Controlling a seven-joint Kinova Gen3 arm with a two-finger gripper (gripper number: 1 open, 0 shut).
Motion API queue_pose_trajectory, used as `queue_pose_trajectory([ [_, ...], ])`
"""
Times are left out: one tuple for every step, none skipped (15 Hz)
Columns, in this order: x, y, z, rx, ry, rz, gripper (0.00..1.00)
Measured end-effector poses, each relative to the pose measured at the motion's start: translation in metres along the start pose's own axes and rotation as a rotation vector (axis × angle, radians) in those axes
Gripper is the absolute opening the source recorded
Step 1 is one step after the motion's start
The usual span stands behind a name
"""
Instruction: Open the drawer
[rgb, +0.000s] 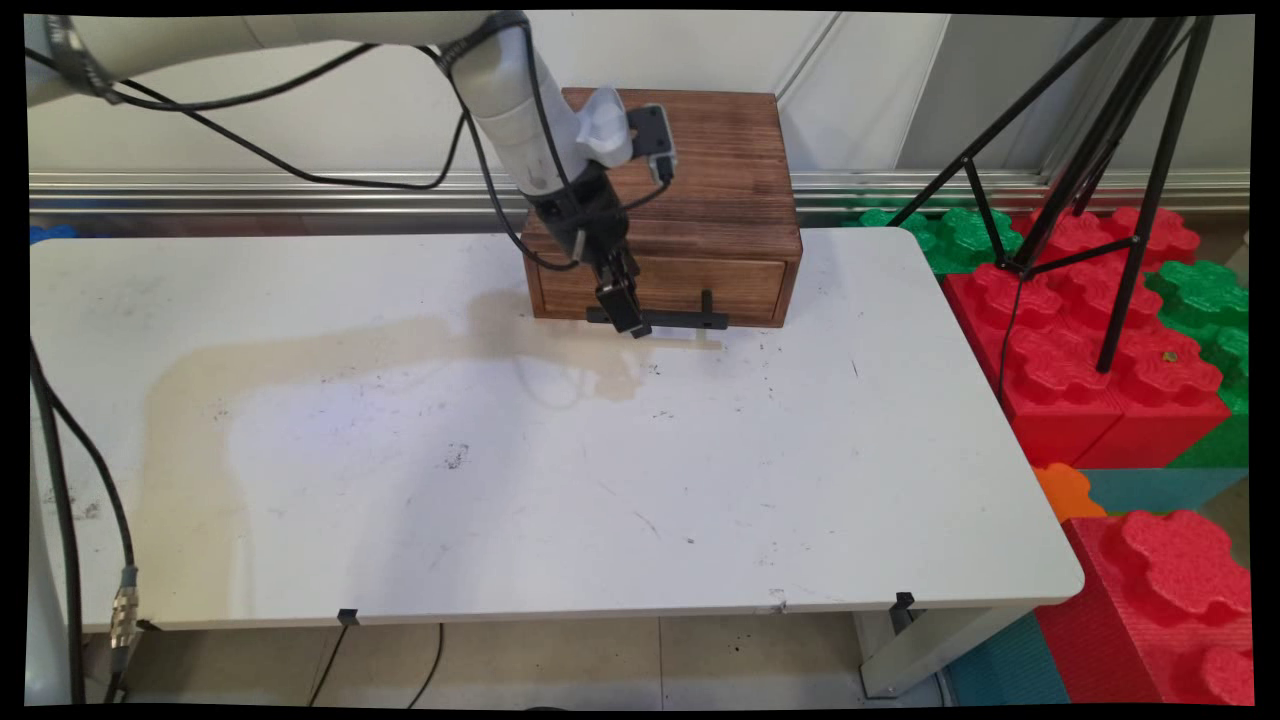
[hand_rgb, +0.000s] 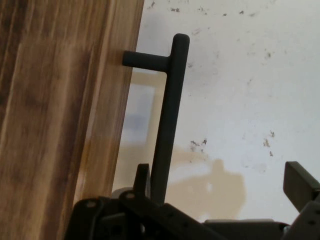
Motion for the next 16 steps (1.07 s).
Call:
queue_pose_trajectory([
  [0.001,-0.001,0.005,-0.001,-0.006,0.014,1.00],
  [0.003,-0.002,0.010,-0.002,-0.012,0.031,1.00],
  [0.004,-0.003,0.015,-0.004,-0.019,0.047,1.00],
  [0.005,-0.003,0.017,-0.005,-0.022,0.056,1.00],
  [0.005,-0.004,0.020,-0.006,-0.028,0.069,1.00],
  [0.005,-0.005,0.023,-0.008,-0.035,0.080,1.00],
  [0.005,-0.005,0.026,-0.010,-0.041,0.091,1.00],
  [0.005,-0.006,0.029,-0.011,-0.048,0.102,1.00],
  [0.005,-0.007,0.032,-0.012,-0.054,0.112,1.00],
  [0.005,-0.007,0.034,-0.013,-0.060,0.122,1.00],
  [0.005,-0.008,0.038,-0.015,-0.068,0.136,1.00],
  [0.004,-0.008,0.040,-0.018,-0.074,0.146,1.00],
  [0.004,-0.009,0.043,-0.020,-0.081,0.160,1.00],
  [0.004,-0.009,0.046,-0.022,-0.089,0.173,1.00],
  [0.003,-0.009,0.047,-0.023,-0.093,0.179,1.00],
  [0.003,-0.010,0.049,-0.024,-0.097,0.187,1.00],
])
